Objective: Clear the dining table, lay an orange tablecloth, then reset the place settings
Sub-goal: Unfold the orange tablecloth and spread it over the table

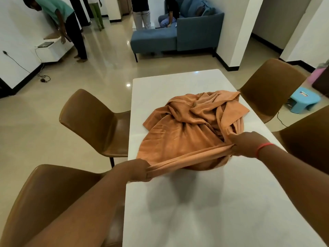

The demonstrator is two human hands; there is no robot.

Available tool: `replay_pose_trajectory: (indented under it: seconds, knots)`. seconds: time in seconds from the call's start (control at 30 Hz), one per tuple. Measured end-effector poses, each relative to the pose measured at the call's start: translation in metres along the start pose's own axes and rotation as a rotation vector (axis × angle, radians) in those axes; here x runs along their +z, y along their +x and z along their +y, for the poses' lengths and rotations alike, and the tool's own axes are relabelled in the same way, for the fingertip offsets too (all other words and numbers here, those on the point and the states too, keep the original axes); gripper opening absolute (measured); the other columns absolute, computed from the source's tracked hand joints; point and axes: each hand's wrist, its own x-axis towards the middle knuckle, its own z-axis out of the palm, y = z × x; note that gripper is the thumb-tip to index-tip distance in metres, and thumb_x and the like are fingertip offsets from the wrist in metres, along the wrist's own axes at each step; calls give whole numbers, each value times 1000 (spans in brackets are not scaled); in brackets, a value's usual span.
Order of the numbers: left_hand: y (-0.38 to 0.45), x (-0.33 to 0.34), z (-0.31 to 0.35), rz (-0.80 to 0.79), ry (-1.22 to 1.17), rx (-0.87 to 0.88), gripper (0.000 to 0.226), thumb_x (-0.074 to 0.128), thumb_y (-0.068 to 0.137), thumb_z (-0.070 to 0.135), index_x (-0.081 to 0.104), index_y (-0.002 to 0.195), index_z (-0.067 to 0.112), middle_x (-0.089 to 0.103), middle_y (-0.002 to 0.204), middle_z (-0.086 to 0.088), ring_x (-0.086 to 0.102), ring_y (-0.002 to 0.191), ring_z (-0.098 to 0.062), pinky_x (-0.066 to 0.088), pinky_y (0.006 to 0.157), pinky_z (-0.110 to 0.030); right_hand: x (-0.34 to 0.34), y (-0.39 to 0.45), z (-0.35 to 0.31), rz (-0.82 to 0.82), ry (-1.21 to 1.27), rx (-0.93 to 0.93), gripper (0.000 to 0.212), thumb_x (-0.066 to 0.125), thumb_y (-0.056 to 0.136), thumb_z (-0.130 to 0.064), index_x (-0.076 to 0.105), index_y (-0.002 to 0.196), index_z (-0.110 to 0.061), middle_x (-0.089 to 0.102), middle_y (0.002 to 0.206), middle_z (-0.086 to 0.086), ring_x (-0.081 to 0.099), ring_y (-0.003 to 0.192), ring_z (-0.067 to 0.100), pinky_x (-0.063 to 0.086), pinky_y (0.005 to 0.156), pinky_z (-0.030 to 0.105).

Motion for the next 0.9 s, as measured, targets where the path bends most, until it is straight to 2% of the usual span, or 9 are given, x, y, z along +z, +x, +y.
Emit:
replay_pose_trajectory:
  seconds: [0.07,0.2,0.37,0.5,0.63,0.7,0.77,0.83,0.9]
  knots:
    - [5,2,9,-35,-46,-16,31,67,89,46,64,106,20,62,93,3,61,81,-15,50,73,-25,2,4,8,76,-51,83,51,52,89,-46,32,134,-37,54,83,-1,58,79,19,53,76,31]
    - [12,-13,33,102,5,4,37,69,89,43,63,108,13,63,100,-4,56,86,-18,43,76,-26,6,10,15,241,-46,301,38,53,92,-40,37,122,-24,50,66,-1,55,61,20,49,73,40]
    - [10,-40,30,254,-400,68,17,60,91,25,64,102,13,68,98,-9,66,85,-25,55,73,-33,23,13,32,185,52,376,37,52,92,-41,37,119,-22,58,77,2,60,70,22,55,80,44]
    - [7,-48,5,268,-464,-3,23,59,95,39,67,102,18,69,90,-4,67,77,-22,54,55,-27,25,8,43,-23,35,207,33,47,94,-44,55,123,-29,59,96,0,59,88,18,52,82,30]
    - [-6,-48,9,-88,-545,97,33,74,79,52,74,91,22,76,91,-8,64,77,-25,53,67,-38,18,-5,17,-257,-156,121,55,49,90,-56,51,135,-25,60,120,2,57,110,23,46,98,37]
    - [-9,-47,46,-184,-473,238,41,76,73,64,73,92,28,76,92,-1,68,81,-23,57,71,-43,7,-9,-34,-171,60,-214,76,61,84,-56,30,149,-33,48,141,-8,49,126,18,41,105,31]
    - [-8,-43,92,-232,-528,343,47,79,69,66,69,97,29,73,87,0,66,72,-20,54,56,-34,-9,-21,-99,-200,422,-436,93,71,73,-58,18,148,-41,47,125,-27,53,109,-1,43,86,9]
    - [-4,-44,116,-260,-640,403,44,85,72,49,67,102,22,71,90,-10,66,69,-25,53,53,-35,-10,-24,-135,-132,591,-474,72,70,82,-46,30,140,-31,57,104,-23,57,86,-1,39,64,4]
    - [-1,-47,104,-203,-589,404,38,84,79,33,65,110,19,71,103,-12,69,81,-21,57,62,-34,-14,-25,-135,-41,707,-414,22,60,93,-34,55,114,-34,64,100,-13,61,92,12,40,68,7]
